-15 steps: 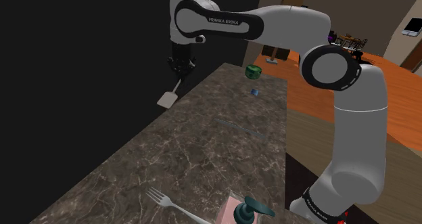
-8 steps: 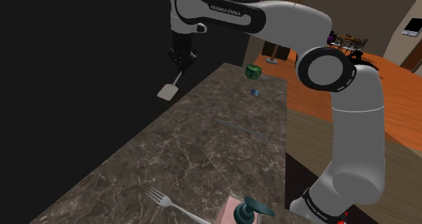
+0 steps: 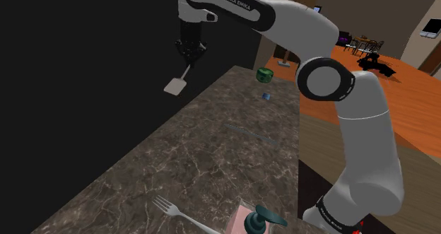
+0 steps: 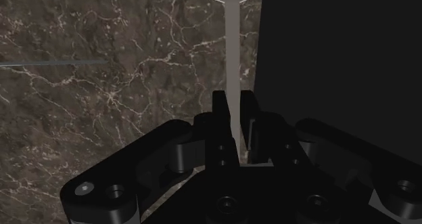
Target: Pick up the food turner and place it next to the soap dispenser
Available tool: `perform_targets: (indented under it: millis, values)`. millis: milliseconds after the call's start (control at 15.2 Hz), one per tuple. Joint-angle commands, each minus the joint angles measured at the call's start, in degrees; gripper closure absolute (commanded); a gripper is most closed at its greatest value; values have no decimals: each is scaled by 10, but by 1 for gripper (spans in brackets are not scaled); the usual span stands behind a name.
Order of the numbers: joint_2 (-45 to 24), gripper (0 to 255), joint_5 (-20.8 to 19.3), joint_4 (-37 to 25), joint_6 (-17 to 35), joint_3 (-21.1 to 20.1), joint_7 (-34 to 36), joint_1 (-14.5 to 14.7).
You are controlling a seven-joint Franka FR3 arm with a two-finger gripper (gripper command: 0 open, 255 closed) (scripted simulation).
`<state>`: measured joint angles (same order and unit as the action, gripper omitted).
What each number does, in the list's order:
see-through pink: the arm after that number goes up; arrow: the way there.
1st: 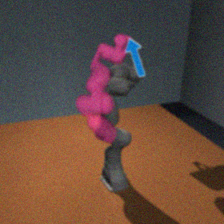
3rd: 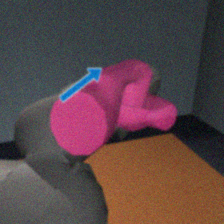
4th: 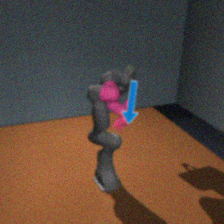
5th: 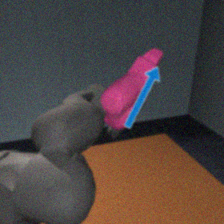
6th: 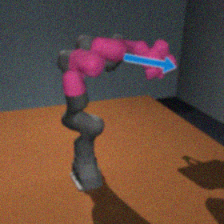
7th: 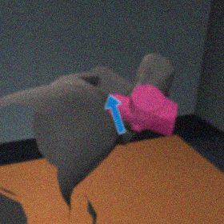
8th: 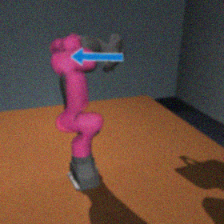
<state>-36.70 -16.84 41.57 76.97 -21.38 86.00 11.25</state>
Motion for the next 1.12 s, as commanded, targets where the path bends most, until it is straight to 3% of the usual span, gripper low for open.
perform_targets:
  millis: [0, 132, 396, 726, 1056]
  values:
    - [53, 255, 14, 85, 29, -10, 10, -21]
    - [134, 255, 38, 213, 77, -24, 20, -52]
    - [256, 255, 84, 383, 131, -34, 25, -84]
    - [385, 255, 138, 534, 165, -36, 21, -96]
    - [502, 255, 186, 650, 174, -32, 15, -88]
